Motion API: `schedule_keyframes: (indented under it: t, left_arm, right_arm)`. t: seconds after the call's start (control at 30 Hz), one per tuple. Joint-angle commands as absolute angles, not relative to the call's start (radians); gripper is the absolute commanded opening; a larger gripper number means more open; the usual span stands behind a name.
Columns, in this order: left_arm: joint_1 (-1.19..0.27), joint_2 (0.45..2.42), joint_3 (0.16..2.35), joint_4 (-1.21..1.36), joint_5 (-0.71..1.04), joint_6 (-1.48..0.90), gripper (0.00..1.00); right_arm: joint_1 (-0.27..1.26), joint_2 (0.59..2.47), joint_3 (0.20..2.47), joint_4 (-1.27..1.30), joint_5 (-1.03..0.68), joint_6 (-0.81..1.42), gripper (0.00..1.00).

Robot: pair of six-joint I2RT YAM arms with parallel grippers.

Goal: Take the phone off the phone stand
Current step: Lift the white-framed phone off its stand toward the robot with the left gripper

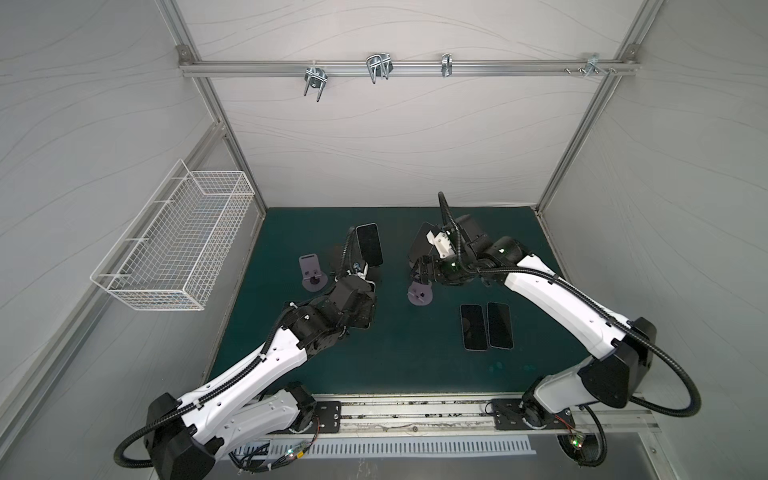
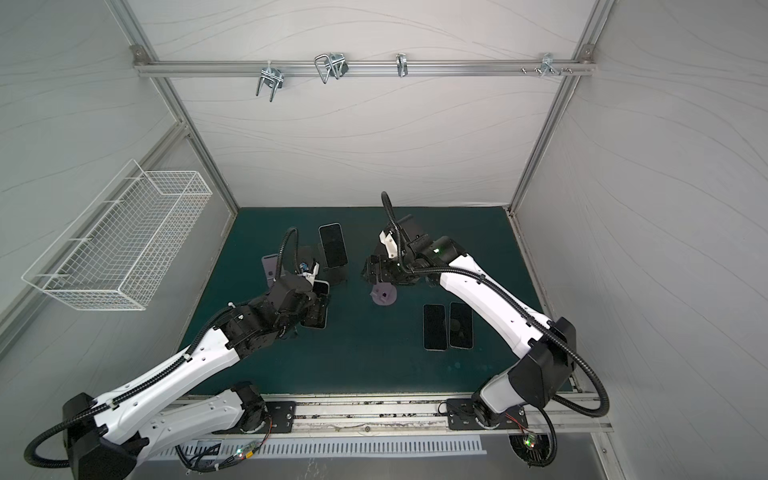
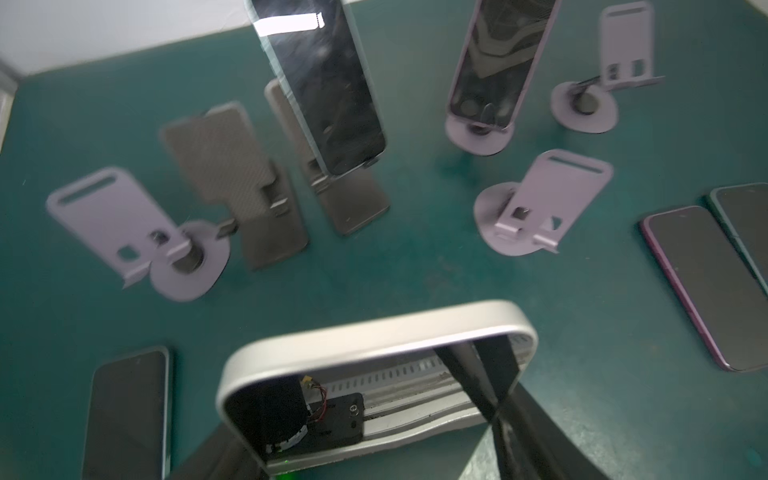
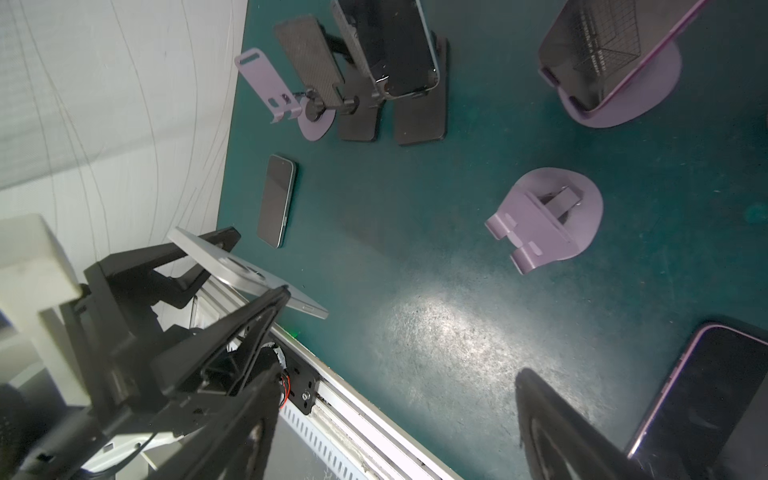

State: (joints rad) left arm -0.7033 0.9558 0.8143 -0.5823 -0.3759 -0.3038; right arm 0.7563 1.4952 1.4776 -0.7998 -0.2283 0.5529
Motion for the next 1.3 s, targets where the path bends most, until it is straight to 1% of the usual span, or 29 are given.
schedule_keyframes:
  t: [0.0,0.23,0.53,0.8,1.03,1.27]
  left_arm:
    - [-0.641,0.928,0.814,-0.643,-0.369,-0.398,0.59]
    - [-0.474,0.989,0.827,-0.697,-0.27,-0.346,0.59]
    - [-0.264,1.092,0.808,-0.652,-0.138,-0.235,0.59]
    - [-0.181,1.241,0.821,-0.618,-0.078,-0.179,0.59]
    - [-0.162,1.365,0.859,-0.646,-0.065,-0.098,0.6]
    - [-0.099,1.423,0.877,-0.685,-0.035,-0.037,0.6]
  right_arm:
    - [0.783,1.518,1.527,-0.798,-0.236,0.547,0.89]
    - [0.807,1.546,1.544,-0.803,-0.262,0.528,0.88]
    - [0.807,1.518,1.541,-0.818,-0.242,0.493,0.88]
    - [0.799,1.488,1.541,-0.84,-0.238,0.465,0.88]
    - [0.792,1.481,1.545,-0.844,-0.247,0.445,0.88]
    - [0.78,1.477,1.542,-0.845,-0.258,0.434,0.88]
